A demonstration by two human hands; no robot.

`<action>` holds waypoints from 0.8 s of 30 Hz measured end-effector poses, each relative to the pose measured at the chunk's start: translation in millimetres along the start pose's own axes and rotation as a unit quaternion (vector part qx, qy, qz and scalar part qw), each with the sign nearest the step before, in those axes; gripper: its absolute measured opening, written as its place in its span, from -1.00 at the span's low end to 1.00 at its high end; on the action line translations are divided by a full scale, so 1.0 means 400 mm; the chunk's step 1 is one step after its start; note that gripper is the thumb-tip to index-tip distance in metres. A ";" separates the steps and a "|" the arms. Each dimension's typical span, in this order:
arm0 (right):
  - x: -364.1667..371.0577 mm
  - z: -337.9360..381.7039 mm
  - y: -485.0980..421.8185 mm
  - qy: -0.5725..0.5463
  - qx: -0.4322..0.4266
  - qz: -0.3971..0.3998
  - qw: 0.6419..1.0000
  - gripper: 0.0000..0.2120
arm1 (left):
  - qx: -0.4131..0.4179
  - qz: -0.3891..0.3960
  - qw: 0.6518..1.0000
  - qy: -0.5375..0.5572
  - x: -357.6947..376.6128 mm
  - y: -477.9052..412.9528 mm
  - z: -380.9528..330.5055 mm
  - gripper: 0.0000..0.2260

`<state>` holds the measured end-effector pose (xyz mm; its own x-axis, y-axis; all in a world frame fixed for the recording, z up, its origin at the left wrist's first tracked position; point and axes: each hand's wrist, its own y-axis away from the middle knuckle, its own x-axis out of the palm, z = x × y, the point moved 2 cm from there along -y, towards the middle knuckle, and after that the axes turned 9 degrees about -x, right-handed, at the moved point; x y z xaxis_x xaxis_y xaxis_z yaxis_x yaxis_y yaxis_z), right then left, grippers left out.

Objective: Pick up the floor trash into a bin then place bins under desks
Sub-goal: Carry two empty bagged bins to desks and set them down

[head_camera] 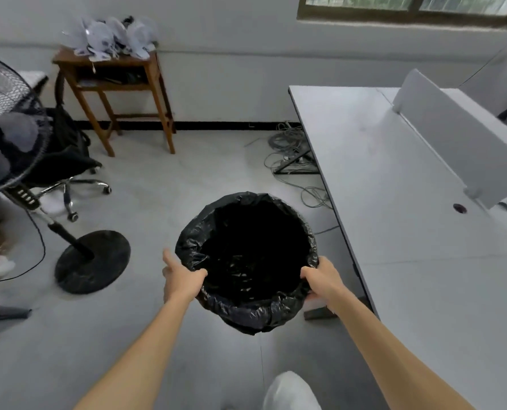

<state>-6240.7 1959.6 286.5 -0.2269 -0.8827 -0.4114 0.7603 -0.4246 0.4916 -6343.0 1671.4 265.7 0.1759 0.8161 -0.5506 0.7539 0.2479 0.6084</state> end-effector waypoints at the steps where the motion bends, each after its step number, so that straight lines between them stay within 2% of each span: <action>1: -0.009 0.027 -0.051 -0.005 0.003 -0.004 1.000 -0.62 | 0.025 -0.004 1.000 -0.001 0.009 -0.035 -0.056 -0.10; 3: -0.024 0.069 -0.194 -0.014 0.014 -0.008 1.000 -0.57 | 0.044 0.019 0.998 -0.028 0.042 -0.138 -0.172 -0.28; 5: -0.039 0.125 -0.318 -0.016 0.012 -0.006 1.000 -0.54 | 0.029 0.046 0.998 -0.021 0.068 -0.239 -0.279 -0.59; 7: -0.058 0.179 -0.461 -0.018 0.011 -0.005 1.000 -0.49 | 0.000 0.074 0.997 0.014 0.104 -0.340 -0.386 -0.71; 12: -0.109 0.342 -0.795 0.020 -0.003 0.016 1.000 -0.52 | -0.070 0.108 0.988 0.082 0.193 -0.568 -0.634 -0.72; 15: -0.146 0.466 -0.968 0.040 -0.034 0.008 0.999 -0.59 | -0.080 0.091 0.988 0.097 0.218 -0.683 -0.793 -0.73; 18: -0.178 0.585 -1.124 0.036 -0.052 0.000 0.998 -0.55 | -0.099 0.080 0.987 0.101 0.243 -0.798 -0.938 -0.82; 21: -0.203 0.682 -1.248 0.049 -0.073 -0.025 0.996 -0.56 | -0.109 0.061 0.987 0.101 0.265 -0.914 -1.047 -0.82; 24: -0.227 0.772 -1.429 0.071 -0.079 -0.049 0.993 -0.56 | -0.119 0.037 0.990 0.064 0.322 -1.079 -1.184 -0.86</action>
<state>-6842.7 2220.4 279.7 -0.2256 -0.7970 -0.5603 0.8274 -0.4604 0.3217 -6945.4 1916.8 202.9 0.1324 0.8919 -0.4325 0.5692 0.2888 0.7698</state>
